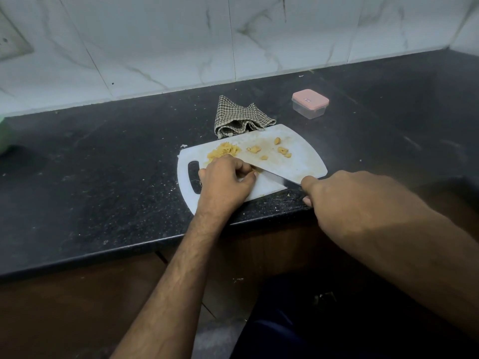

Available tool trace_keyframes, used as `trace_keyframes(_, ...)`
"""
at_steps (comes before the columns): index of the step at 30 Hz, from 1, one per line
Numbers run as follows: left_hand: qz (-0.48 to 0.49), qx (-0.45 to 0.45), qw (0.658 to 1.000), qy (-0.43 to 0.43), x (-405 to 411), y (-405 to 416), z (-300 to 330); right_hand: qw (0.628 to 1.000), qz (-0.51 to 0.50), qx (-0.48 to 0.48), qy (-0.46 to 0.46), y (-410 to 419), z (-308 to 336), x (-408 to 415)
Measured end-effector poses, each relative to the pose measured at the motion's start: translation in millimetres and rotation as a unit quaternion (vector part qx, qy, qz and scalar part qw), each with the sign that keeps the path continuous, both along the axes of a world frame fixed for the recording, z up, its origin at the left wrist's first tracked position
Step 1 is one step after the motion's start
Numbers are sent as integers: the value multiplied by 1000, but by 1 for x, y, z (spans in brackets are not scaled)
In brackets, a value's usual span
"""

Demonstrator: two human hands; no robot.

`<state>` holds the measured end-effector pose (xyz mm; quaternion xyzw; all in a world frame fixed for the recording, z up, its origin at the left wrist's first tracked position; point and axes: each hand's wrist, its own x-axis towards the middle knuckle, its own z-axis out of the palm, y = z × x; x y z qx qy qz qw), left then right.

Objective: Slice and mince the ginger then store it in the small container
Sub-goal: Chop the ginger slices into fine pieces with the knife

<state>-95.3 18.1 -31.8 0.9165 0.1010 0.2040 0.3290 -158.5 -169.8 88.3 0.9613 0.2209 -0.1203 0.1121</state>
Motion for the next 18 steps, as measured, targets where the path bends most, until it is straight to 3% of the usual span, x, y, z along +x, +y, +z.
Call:
trace_keyframes(9,3,-15,1000,11,-2,1,1,1000,7,17,-19,-1,-18,12)
trace_keyframes(18,-11,-51,999,7,-6,-4,4,994,-10,104,-33,-9,-49,32)
